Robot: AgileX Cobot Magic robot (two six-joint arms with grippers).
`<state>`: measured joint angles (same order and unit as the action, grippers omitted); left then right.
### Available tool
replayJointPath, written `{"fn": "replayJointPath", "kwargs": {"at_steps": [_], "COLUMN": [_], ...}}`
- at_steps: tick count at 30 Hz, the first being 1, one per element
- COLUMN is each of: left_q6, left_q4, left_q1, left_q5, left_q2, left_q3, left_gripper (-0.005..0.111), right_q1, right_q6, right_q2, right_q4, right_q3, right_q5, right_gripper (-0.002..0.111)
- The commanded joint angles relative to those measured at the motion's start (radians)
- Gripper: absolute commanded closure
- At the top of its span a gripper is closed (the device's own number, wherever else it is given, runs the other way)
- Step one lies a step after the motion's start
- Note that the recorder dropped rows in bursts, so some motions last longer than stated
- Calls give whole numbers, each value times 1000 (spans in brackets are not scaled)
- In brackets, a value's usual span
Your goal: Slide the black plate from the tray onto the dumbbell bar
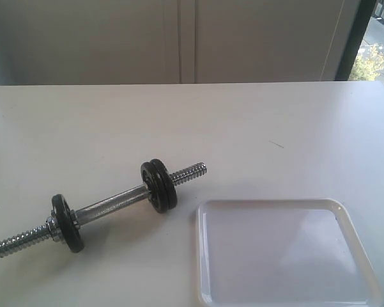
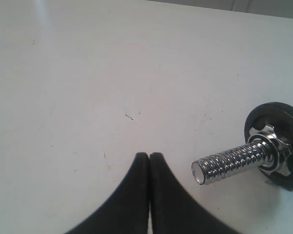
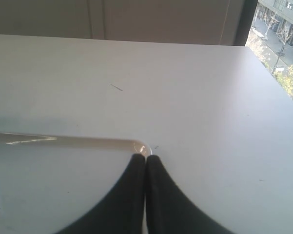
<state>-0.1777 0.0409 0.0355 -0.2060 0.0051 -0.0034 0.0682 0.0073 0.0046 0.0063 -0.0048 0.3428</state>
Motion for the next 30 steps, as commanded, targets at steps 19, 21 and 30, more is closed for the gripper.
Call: {"fn": "replayJointPath", "kwargs": {"at_steps": [19,21,30], "left_q6": [250,250,194], "left_q4": [7,7,7], "left_q1": [4,4,4], "left_q5": [-3,-3,-19], "left_q2": [-5,-5,-5], "left_q3": [3,3,3], "left_gripper": [107,107,107], "right_q1": [2,2,2], "right_q6": [3,3,3], "right_q2": [-5,-5,-5], "right_q4": [-6,-6,-6], "right_q3": [5,5,5], "right_q5": [-9,-9,-9], "right_gripper": [108,108,108]}}
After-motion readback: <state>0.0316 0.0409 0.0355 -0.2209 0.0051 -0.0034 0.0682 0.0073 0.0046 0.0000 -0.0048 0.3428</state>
